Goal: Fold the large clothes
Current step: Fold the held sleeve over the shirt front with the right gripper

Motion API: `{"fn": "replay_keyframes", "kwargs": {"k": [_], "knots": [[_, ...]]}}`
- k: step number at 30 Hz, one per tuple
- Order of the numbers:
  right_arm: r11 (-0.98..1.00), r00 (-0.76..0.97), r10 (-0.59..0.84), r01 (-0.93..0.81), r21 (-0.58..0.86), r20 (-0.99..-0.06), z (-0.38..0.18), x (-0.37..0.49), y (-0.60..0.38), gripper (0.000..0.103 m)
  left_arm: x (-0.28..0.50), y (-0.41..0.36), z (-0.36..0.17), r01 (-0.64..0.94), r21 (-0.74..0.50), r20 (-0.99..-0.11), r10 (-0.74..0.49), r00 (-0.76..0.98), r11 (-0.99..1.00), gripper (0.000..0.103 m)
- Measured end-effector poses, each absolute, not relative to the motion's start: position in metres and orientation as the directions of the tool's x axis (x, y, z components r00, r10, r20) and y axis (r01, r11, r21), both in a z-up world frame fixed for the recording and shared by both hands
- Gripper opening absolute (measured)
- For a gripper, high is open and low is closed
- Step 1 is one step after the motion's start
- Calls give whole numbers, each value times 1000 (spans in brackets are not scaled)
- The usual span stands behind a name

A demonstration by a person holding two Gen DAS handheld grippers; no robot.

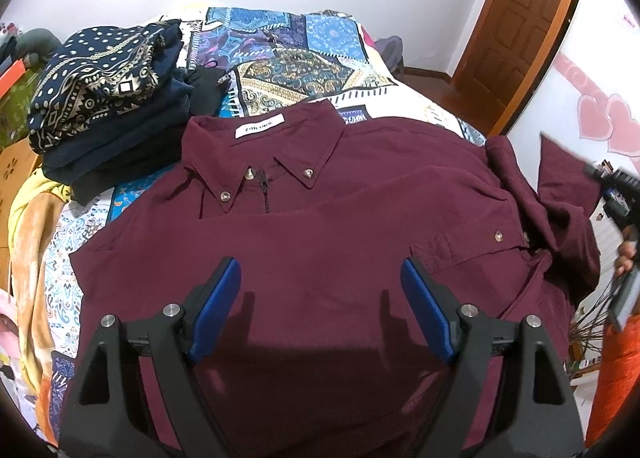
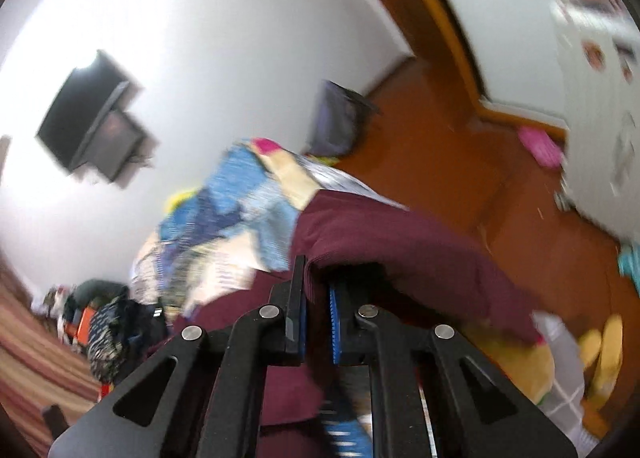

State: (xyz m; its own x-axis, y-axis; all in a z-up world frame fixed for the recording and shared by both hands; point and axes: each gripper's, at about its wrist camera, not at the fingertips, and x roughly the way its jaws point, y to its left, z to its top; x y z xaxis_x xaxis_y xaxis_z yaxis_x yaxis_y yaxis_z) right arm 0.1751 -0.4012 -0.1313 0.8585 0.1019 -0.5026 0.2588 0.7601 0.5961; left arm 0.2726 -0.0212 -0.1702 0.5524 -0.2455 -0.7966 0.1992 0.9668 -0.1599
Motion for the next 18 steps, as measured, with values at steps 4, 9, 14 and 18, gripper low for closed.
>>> {"fn": "replay_keyframes", "kwargs": {"k": [4, 9, 14, 18], "knots": [[818, 896, 166, 109, 564, -413, -84, 179, -371, 8, 269, -13, -162, 193, -169, -779, -251, 575, 966, 82], [822, 886, 340, -117, 558, -316, -34, 189, -315, 8, 261, 4, -150, 177, -187, -749, -257, 611, 966, 82], [780, 800, 520, -302, 549, -300, -21, 203, -250, 8, 252, 28, -140, 143, -206, -721, -249, 647, 968, 82], [764, 700, 605, -376, 525, -380, -39, 216, -190, 8, 245, 48, -133, 108, -206, -703, -224, 675, 973, 82]]}}
